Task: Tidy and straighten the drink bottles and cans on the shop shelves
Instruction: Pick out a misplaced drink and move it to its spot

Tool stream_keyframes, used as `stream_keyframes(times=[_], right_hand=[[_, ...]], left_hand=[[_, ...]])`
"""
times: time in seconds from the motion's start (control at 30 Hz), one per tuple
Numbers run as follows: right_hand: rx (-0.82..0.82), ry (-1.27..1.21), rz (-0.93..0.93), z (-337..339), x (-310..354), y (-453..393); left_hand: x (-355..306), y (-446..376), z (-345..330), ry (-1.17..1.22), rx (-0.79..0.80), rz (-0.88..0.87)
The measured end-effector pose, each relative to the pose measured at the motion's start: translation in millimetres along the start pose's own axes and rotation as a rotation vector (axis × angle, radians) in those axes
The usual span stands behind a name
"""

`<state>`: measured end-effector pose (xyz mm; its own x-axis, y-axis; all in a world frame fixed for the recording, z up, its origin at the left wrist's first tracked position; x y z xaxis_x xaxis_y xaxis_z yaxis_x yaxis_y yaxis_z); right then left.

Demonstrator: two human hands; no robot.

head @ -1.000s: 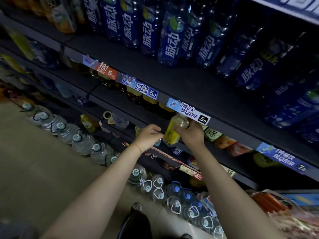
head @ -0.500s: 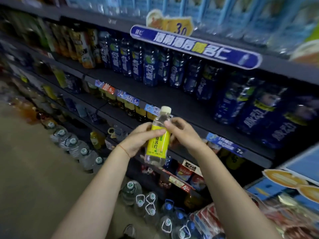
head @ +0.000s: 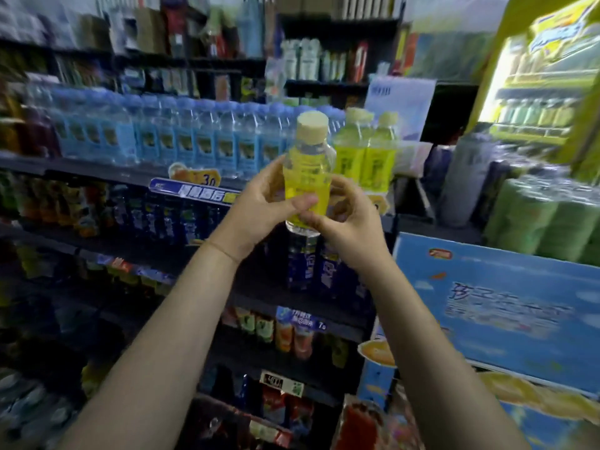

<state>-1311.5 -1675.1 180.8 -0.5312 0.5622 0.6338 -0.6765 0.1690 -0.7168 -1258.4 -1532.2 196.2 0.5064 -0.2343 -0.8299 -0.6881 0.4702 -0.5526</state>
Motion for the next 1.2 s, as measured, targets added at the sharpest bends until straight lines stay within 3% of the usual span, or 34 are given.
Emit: stream_keyframes(times=[0.13,0.27,0.4,0.5,0.87,1.2], right_hand=[[-0.193,0.065,0.052,51.3,3.0,-25.7],[-0.319,0.092,0.006,89.8,-7.8,-46.8],[-0.351,0.117,-0.038,103.2,-27.5,-58.1],[-0.323,0.157,-0.066,105.3,-43.3,-62.7],[-0.24,0.199,-0.115,106.3,-66.0,-77.6],[-0.185,0.232,-0.251,93.0,-88.0,-73.8]], left_hand=[[-0.7,-34.4,-22.9,-0.116,0.015,-0.005],[19.2,-62.4,-45.1,-0.516,-0.054,-0.001],[42.2,-77.9,-74.2,-0.944,0.057,-0.082],[53.1,-78.0,-84.3,-1.122,0.066,-0.096],[59.9,-76.9,-89.8,-1.244,0.08,-0.119],[58.7,-68.8,-82.4,-1.128,-0.004,-0.172]])
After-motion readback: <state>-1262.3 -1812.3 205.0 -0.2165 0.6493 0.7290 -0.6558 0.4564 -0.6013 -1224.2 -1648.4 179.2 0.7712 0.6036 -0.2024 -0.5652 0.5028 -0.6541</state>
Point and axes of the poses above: each hand's wrist, its own y-axis away from the middle knuckle, its own z-axis out of the back of the hand, x = y × z, the point moved 5 cm from there along -y, towards the middle knuckle, and after that the axes turned 3 degrees about z, right-handed, at the moved point
